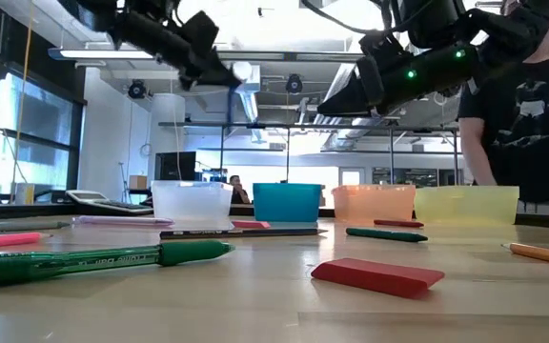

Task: Sort crayons/erasers/pens/pencils in bins
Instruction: Put the blue pen into the transparent bin

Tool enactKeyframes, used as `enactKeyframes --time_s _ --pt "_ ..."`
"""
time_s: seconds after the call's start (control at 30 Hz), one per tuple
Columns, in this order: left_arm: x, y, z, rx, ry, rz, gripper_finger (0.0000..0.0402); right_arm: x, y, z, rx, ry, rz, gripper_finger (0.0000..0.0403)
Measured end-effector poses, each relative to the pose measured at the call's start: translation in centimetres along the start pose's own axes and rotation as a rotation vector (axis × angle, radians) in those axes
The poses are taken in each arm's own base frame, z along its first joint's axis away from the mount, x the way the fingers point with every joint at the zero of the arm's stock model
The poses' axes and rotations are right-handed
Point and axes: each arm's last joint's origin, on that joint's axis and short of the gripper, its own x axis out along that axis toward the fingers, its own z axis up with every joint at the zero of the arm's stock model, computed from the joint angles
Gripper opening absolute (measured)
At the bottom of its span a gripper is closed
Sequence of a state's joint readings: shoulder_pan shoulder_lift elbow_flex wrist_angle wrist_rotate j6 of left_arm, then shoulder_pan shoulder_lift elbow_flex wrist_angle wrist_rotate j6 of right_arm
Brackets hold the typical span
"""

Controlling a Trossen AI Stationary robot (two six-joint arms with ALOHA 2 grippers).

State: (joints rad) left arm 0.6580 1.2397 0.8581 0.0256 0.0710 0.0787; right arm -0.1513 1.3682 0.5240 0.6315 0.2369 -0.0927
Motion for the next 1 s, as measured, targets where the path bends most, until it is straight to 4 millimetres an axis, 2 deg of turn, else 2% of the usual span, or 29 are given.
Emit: enactKeyframes --time_s 0.17,0.33,0.57,0.7,0.87,1.0 --pt "0.2 2.5 -0.1 -0.004 0.215 0.129 0.0023 0.0 -0.2 -0.3 -0.007 0.029 -0.004 0.0074" --pt "1.8 4.9 -0.8 -0.060 0.378 0.151 0.0024 0.1 -0.8 -0.9 0.001 0.084 -0.025 0.0010" --pt "5.7 7.2 -1.8 -0.108 0.539 0.162 0.0025 0.2 -0.9 -0.9 0.023 0.084 -0.028 0.0017" --pt "7.7 8.3 -2.8 -0.148 0.611 0.129 0.0025 0.2 -0.9 -0.9 0.023 0.084 -0.027 0.0007" --pt "9.4 9.6 -4.1 -0.215 0.689 0.070 0.0025 0.2 -0.9 -0.9 0.038 0.084 -0.027 0.0002" --pt "10.1 10.6 -5.6 -0.251 0.747 0.071 0.0026 0.2 -0.9 -0.9 0.040 0.084 -0.027 0.0002"
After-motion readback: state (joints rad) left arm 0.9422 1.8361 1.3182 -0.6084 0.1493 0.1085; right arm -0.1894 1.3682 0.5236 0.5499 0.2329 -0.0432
